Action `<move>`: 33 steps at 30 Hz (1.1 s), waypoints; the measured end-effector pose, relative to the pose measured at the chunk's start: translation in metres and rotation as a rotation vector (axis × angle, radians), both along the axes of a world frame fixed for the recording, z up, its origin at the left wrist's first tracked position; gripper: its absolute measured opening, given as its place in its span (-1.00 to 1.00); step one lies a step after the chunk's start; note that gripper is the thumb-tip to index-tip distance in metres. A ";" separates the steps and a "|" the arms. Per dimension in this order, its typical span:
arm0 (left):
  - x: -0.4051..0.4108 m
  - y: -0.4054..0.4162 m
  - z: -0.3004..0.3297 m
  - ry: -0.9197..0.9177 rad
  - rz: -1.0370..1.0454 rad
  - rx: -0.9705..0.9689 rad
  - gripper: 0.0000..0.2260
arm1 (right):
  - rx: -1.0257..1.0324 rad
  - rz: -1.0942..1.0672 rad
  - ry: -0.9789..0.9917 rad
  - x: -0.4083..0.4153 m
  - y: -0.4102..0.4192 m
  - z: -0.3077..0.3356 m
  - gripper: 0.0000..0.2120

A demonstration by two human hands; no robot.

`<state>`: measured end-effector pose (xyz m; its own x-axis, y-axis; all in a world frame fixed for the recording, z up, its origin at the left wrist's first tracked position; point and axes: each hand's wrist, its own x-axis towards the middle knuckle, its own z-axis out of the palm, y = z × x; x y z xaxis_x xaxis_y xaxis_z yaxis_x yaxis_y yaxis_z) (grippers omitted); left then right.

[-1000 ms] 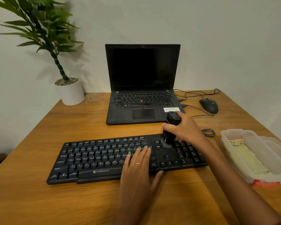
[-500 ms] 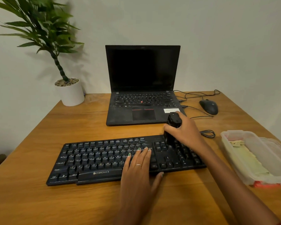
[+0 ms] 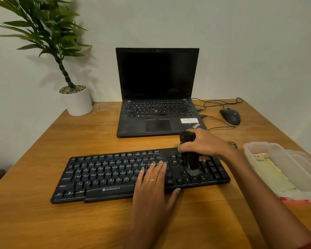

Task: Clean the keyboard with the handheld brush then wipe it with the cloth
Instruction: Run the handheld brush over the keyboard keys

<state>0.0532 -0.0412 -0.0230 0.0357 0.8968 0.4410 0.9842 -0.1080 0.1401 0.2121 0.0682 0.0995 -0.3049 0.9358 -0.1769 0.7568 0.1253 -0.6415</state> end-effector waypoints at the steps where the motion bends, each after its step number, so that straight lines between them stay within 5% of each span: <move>1: 0.000 0.000 0.000 0.010 0.000 0.000 -0.38 | 0.078 -0.030 0.018 -0.003 0.000 -0.003 -0.72; 6: 0.001 0.000 0.000 0.011 0.002 0.008 -0.37 | 0.472 -0.285 0.170 -0.014 -0.011 -0.024 -0.54; 11: 0.001 0.000 0.001 0.000 -0.001 -0.011 -0.37 | 0.178 -0.124 -0.024 -0.004 -0.007 -0.003 -0.64; 16: 0.001 -0.001 0.001 -0.001 -0.011 0.003 -0.37 | 0.444 -0.198 -0.053 -0.013 -0.006 -0.005 -0.55; 21: 0.001 0.001 0.002 -0.002 -0.013 0.018 -0.37 | 0.109 -0.046 -0.061 -0.009 -0.003 0.001 -0.66; 26: 0.000 0.000 0.002 0.004 0.000 0.000 -0.35 | 0.308 -0.229 0.039 -0.015 -0.007 -0.009 -0.38; 30: 0.001 0.000 0.003 0.004 0.002 0.009 -0.37 | 0.130 -0.029 0.077 -0.010 -0.010 0.001 -0.60; 33: 0.001 -0.001 0.003 0.009 -0.002 0.005 -0.38 | 0.241 -0.030 0.080 -0.018 -0.011 0.003 -0.56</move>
